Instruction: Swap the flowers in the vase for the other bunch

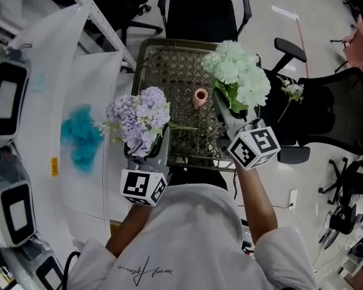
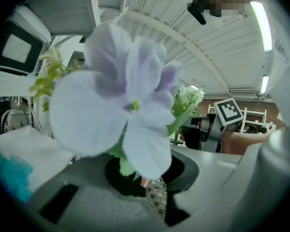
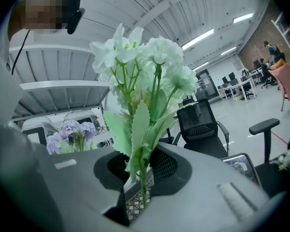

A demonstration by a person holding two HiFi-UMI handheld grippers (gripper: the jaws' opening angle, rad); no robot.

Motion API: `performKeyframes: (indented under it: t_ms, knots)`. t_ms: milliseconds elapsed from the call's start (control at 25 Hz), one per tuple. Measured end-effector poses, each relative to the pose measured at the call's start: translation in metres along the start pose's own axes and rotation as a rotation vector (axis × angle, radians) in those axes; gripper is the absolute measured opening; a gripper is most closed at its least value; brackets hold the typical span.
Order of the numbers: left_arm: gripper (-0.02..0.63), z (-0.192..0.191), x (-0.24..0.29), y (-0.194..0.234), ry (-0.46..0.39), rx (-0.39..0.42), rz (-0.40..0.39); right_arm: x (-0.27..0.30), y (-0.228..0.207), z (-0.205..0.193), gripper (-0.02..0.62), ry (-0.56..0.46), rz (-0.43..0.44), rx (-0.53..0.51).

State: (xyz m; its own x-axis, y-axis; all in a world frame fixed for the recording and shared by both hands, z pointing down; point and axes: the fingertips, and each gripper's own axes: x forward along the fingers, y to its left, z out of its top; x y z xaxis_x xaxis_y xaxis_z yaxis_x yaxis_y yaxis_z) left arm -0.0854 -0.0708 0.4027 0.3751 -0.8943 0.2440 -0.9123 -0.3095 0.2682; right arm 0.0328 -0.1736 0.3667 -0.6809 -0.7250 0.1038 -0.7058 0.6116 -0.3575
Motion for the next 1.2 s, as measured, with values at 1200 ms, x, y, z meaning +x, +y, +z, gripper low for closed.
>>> performKeyframes:
  t_ms: [1200]
  knots:
    - [0.040,-0.010,0.010,0.012,0.054,-0.023,0.065,0.046,-0.051,-0.023,0.074,-0.031,-0.029,-0.001]
